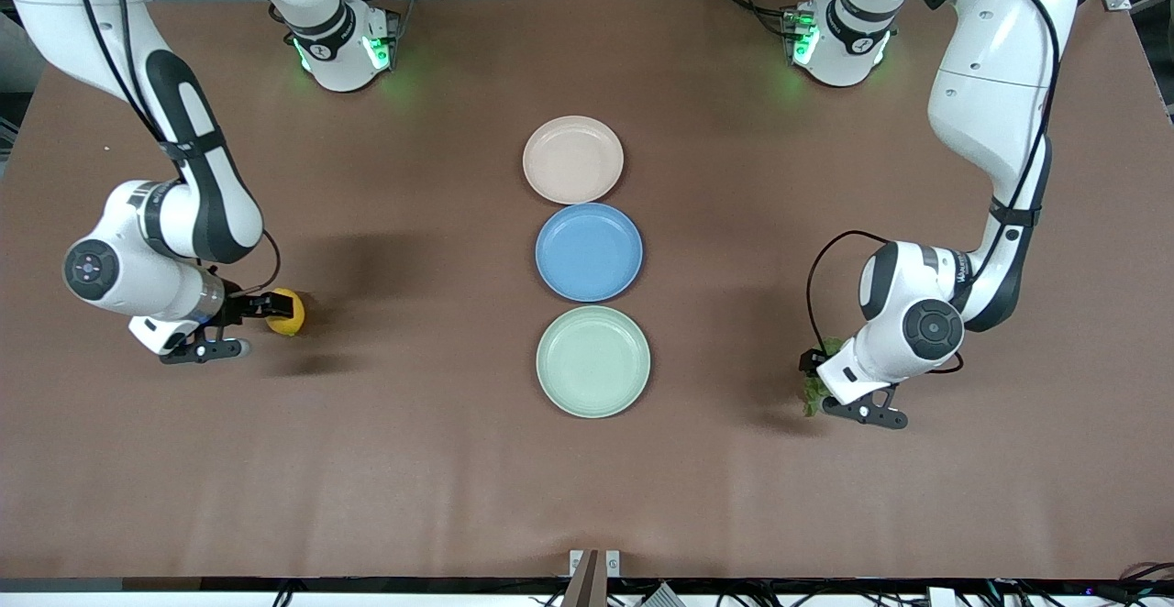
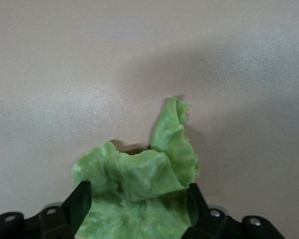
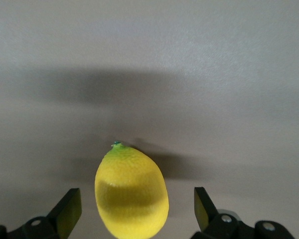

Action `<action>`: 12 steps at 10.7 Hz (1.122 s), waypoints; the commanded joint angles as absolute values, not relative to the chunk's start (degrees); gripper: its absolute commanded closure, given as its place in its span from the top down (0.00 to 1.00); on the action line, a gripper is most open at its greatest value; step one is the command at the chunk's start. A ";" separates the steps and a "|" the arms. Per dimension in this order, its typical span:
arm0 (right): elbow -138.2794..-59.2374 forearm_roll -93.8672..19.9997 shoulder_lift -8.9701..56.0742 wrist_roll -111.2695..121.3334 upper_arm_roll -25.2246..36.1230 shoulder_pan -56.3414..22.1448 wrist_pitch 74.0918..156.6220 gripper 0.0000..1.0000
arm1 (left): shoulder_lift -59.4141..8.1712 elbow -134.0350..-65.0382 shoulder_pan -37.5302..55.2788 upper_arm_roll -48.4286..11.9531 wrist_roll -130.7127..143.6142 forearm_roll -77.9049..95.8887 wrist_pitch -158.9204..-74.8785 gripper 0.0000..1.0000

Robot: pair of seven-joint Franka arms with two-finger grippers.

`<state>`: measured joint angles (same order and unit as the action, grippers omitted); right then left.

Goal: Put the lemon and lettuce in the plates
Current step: 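Close the right gripper on the lemon while the left gripper grasps the lettuce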

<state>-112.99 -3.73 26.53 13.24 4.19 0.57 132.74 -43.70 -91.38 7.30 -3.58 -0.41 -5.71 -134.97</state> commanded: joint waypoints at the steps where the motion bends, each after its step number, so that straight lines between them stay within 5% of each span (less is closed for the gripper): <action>1: -113.29 -3.96 28.47 13.27 4.04 0.62 134.03 1.00 | -44.82 -90.26 7.21 -3.69 0.53 -5.63 -135.70 0.70; 6: -113.38 -4.22 29.79 13.27 4.04 0.88 134.12 0.95 | -44.30 -90.26 7.12 -3.69 0.35 -5.63 -136.23 0.00; 8: -113.38 -4.31 29.71 13.27 4.04 0.62 134.03 0.26 | -43.25 -90.09 7.03 -3.69 0.26 -5.63 -136.06 0.00; 9: -113.47 -4.65 29.71 13.18 3.96 0.53 133.86 0.16 | -42.89 -89.91 7.21 -3.78 0.26 -5.63 -135.79 0.00; 12: -114.08 -4.83 27.61 8.39 3.43 -1.48 129.22 0.16 | -39.48 -89.91 7.74 -5.52 0.26 -4.58 -135.44 0.00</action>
